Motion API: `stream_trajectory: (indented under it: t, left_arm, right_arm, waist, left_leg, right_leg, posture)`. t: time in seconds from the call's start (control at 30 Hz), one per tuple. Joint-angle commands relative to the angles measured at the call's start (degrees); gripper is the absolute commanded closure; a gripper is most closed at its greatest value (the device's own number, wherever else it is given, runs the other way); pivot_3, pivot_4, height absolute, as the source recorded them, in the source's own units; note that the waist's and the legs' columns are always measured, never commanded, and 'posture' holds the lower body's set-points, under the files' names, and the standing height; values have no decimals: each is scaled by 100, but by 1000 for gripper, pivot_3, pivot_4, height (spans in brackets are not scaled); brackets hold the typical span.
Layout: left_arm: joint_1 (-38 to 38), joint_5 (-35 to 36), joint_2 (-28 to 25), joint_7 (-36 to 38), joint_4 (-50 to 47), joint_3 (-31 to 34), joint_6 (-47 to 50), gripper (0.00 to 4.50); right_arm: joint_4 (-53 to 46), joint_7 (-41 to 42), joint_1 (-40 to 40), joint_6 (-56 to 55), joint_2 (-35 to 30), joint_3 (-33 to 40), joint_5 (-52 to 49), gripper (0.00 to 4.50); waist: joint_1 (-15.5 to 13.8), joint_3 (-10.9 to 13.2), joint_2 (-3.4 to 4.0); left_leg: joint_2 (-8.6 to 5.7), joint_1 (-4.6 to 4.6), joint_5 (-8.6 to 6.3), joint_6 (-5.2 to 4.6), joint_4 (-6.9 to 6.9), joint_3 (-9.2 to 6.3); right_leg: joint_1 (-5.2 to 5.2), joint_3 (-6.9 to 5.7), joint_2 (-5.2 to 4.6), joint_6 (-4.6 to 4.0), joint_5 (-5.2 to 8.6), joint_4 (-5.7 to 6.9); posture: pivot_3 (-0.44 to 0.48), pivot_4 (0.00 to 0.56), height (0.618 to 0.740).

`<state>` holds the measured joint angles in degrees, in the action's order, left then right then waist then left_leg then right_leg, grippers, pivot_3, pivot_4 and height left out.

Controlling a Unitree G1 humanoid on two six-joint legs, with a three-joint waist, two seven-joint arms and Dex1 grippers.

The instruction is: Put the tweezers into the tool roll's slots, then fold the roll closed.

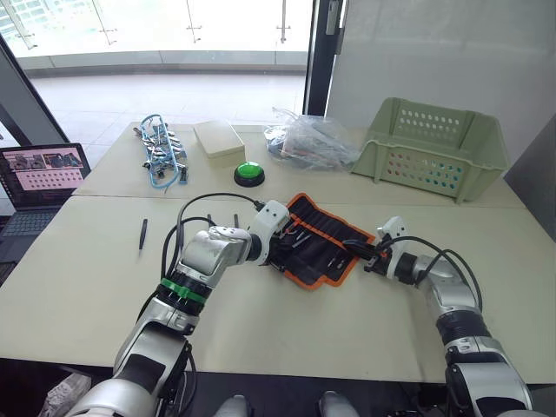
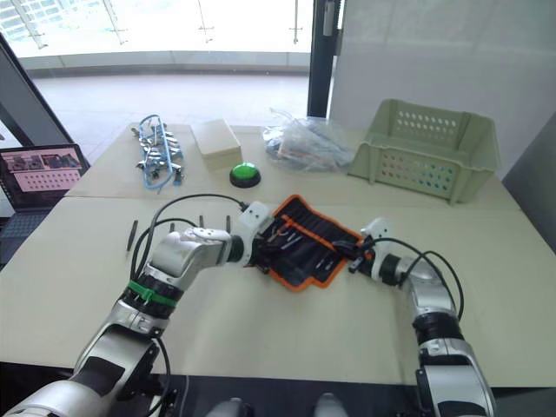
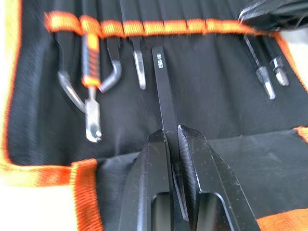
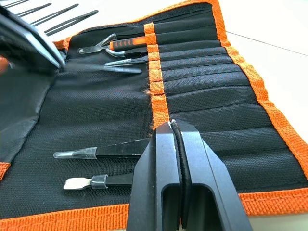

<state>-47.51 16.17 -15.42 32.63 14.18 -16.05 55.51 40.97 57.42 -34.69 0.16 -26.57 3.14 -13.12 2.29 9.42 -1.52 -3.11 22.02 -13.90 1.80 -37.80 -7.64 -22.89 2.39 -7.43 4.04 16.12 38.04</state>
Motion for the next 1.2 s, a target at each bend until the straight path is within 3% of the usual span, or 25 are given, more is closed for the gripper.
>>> stream_trajectory:
  t: [0.03, 0.6, 1.2]
  left_arm:
    - [-195, -88, 132, 20, 74, 74, -136, 4500]
    - [-521, -591, 426, 110, 998, 75, -874, 4500]
    - [-1627, -1334, 1168, 366, 4316, 279, -3432, 4500]
  right_arm:
    - [162, 22, 240, 98, -56, -81, 143, 4481]
    - [-5, 17, 394, 70, 40, -184, 204, 4481]
    - [28, -81, 280, -184, 177, -343, 385, 4481]
  waist:
    - [0, 0, 0]
    - [13, 0, 0]
    - [37, -1, -3]
  left_leg:
    - [0, -2, 0, 0, 0, 0]
    - [0, -53, -10, -15, 1, 0]
    - [0, -63, -10, -16, 2, 1]
  right_leg:
    - [3, 0, 0, 0, 0, 0]
    - [59, -3, 0, 6, 3, -12]
    - [69, -4, 0, 9, 4, -15]
  posture:
    - [0, 150, 740]
    - [0, 150, 740]
    - [0, 150, 740]
